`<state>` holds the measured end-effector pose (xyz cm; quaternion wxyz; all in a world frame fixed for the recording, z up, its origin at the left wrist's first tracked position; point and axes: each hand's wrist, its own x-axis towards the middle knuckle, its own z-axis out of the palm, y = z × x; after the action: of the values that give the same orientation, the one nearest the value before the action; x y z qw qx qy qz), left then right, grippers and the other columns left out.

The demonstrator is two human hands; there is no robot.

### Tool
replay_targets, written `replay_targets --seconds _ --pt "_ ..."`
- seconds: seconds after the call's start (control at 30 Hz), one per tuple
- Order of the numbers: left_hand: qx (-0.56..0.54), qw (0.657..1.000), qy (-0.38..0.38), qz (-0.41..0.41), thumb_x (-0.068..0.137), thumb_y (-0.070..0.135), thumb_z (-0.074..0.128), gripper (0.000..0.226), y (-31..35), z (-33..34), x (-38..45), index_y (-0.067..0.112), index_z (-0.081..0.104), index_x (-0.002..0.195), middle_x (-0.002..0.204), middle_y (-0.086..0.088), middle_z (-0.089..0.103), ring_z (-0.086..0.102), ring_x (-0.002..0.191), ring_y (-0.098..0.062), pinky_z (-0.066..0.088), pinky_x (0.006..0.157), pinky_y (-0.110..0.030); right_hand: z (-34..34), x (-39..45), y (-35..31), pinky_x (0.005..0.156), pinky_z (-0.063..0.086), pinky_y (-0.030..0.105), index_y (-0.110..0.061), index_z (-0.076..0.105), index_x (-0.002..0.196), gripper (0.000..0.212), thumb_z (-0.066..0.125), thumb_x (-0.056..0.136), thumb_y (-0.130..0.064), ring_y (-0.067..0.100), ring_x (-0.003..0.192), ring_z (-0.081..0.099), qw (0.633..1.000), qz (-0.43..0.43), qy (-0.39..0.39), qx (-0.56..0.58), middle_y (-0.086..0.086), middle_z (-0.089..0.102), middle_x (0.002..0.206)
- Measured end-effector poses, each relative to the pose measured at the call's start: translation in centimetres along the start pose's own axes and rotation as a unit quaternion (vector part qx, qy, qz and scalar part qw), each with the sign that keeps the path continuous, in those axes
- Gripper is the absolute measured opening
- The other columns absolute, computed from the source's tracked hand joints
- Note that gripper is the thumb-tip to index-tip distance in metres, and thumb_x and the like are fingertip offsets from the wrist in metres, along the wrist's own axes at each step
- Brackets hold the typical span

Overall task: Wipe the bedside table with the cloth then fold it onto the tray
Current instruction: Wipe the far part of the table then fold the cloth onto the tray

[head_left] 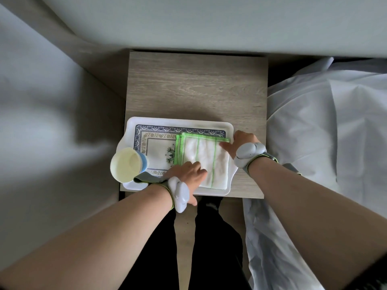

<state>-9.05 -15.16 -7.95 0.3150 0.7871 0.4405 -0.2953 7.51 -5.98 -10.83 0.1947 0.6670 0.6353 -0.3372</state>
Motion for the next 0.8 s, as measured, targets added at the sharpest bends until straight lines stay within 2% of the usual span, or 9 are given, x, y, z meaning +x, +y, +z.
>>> replay_targets --seconds 0.13,0.23,0.3,0.43,0.5,0.53,0.6,0.7,0.8 --pt "0.063 0.997 0.054 0.007 0.078 0.003 0.053 0.027 0.1 1.0 0.1 0.005 0.049 0.105 0.111 -0.014 0.05 0.051 0.097 -0.028 0.039 0.061 -0.036 -0.1 0.6 0.4 0.068 0.042 0.031 -0.022 0.052 0.098 0.037 0.052 0.083 -0.055 0.027 0.094 0.058 1.0 -0.018 -0.001 -0.015 0.003 0.061 0.102" --pt "0.144 0.984 0.103 0.021 0.049 0.016 0.076 0.022 -0.1 0.7 -0.2 0.021 0.063 0.066 0.068 0.005 0.062 0.058 0.056 -0.012 0.04 0.04 -0.019 -0.2 1.2 0.4 0.068 0.041 0.031 -0.022 0.053 0.099 0.038 0.052 0.082 -0.056 0.027 0.093 0.058 0.999 -0.026 -0.012 -0.023 0.002 0.061 0.102" --pt "0.159 0.98 0.12 0.007 0.043 0.018 0.077 0.022 -0.1 0.9 -0.2 0.024 0.061 0.057 0.058 0.006 0.06 0.054 0.048 -0.008 0.037 0.035 -0.015 -0.3 1.5 0.3 0.065 0.04 0.03 -0.024 0.051 0.093 0.034 0.052 0.082 -0.056 0.024 0.084 0.055 0.999 -0.022 -0.007 -0.026 0.001 0.059 0.096" --pt "0.174 0.974 0.143 -0.011 0.051 0.014 0.06 0.017 -0.4 -0.6 -0.5 0.028 0.063 0.059 0.059 0.01 0.061 0.055 0.05 -0.006 0.02 0.04 -0.018 -1.0 2.2 0.3 0.065 0.038 0.03 -0.027 0.045 0.083 0.03 0.054 0.082 -0.056 0.027 0.084 0.056 1.0 -0.023 0.0 -0.012 0.002 0.06 0.093" --pt "0.142 0.978 0.153 0.019 0.066 0.007 0.053 0.024 -0.7 -0.8 -0.1 0.021 0.063 0.083 0.083 0.004 0.063 0.06 0.071 -0.014 0.026 0.048 -0.024 -1.5 2.8 0.1 0.067 0.038 0.03 -0.026 0.047 0.083 0.03 0.055 0.082 -0.055 0.028 0.087 0.057 1.0 -0.024 0.001 -0.005 0.004 0.063 0.098" --pt "0.113 0.984 0.134 0.019 0.076 0.002 0.046 0.027 -0.9 -0.7 0.5 0.012 0.056 0.099 0.1 -0.005 0.058 0.057 0.087 -0.022 0.031 0.055 -0.028 -1.8 3.2 -0.1 0.067 0.038 0.03 -0.025 0.048 0.084 0.031 0.055 0.082 -0.055 0.028 0.088 0.057 1.0 -0.021 0.003 -0.004 0.005 0.064 0.1" --pt "0.101 0.992 0.081 0.011 0.084 -0.004 0.032 0.03 -1.5 -0.8 1.7 0.003 0.041 0.112 0.116 -0.014 0.046 0.048 0.102 -0.029 0.035 0.063 -0.034 -2.3 4.0 -0.4 0.068 0.039 0.03 -0.021 0.053 0.091 0.035 0.055 0.082 -0.055 0.029 0.092 0.058 1.0 -0.012 0.006 -0.006 0.007 0.064 0.103" --pt "0.072 0.992 0.103 -0.005 0.083 -0.004 0.034 0.029 -2.7 -1.6 2.5 0.005 0.042 0.109 0.113 -0.016 0.046 0.048 0.098 -0.03 0.037 0.061 -0.034 -3.4 5.1 -0.9 0.069 0.041 0.03 -0.019 0.055 0.095 0.038 0.054 0.083 -0.055 0.031 0.095 0.06 1.0 -0.014 0.024 -0.011 0.009 0.064 0.103" --pt "0.096 0.983 0.155 0.004 0.06 0.0 0.066 0.026 -3.5 -2.3 2.9 0.008 0.058 0.083 0.082 -0.01 0.06 0.058 0.068 -0.026 0.046 0.046 -0.026 -4.5 5.9 -1.3 0.067 0.039 0.03 -0.017 0.055 0.093 0.038 0.055 0.082 -0.053 0.031 0.094 0.059 0.999 -0.02 0.038 -0.011 0.011 0.064 0.102"
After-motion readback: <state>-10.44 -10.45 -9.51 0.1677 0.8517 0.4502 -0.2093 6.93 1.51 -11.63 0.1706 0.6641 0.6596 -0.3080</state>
